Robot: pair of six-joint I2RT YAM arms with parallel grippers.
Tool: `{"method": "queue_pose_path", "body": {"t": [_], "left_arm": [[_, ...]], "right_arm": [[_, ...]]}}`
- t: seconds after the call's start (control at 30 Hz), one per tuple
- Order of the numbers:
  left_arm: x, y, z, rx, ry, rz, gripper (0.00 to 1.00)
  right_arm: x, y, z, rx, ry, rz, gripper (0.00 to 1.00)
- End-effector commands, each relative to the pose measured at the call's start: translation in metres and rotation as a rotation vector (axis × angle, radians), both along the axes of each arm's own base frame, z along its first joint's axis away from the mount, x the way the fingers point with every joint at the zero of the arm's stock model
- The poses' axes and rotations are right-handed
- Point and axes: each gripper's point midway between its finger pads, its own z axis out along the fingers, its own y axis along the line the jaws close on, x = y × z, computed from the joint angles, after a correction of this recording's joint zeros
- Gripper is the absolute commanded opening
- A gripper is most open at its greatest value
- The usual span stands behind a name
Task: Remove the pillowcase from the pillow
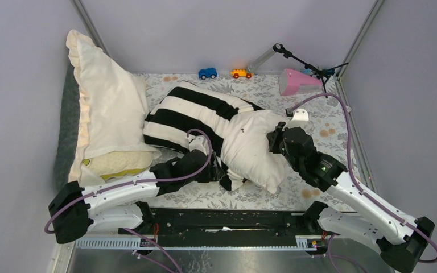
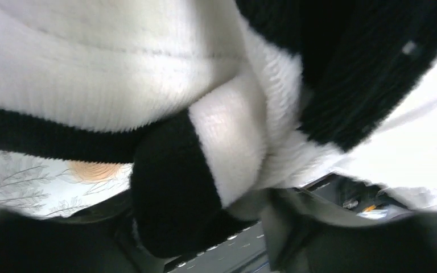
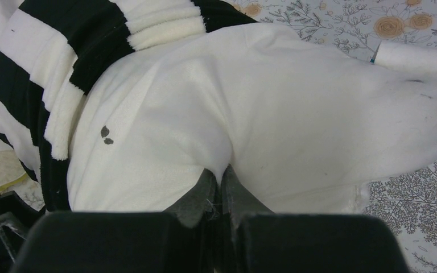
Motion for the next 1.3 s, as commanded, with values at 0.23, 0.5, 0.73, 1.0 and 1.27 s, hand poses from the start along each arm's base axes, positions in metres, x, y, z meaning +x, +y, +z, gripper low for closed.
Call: {"method": "queue_pose_path", "body": {"t": [0.23, 0.5, 0.73, 1.0, 1.27], "left_arm": [[0.068, 0.067, 0.008, -0.029, -0.11, 0.359, 0.0], [0.097, 0.157, -0.007, 0.034, -0.085, 0.636, 0.0], [0.118, 0.118, 0.058, -0.107, -0.25, 0.409, 0.0], [0.135, 0.086, 0.07, -0.099, -0.223, 0.256, 0.0], [0.141, 0.075, 0.061, -0.116, -0.196, 0.228, 0.0]], "right_arm": [[0.007, -0.046, 0.083, 0.028, -0.183, -0.209, 0.0], [-0.015, -0.119, 0.102, -0.042, -0.282, -0.457, 0.0], [-0.017, -0.042, 0.07, -0.048, -0.189, -0.018, 0.21], [-0.03, 0.026, 0.048, -0.098, -0.027, 0.348, 0.7], [-0.059, 0.081, 0.036, -0.183, 0.109, 0.602, 0.95]]}}
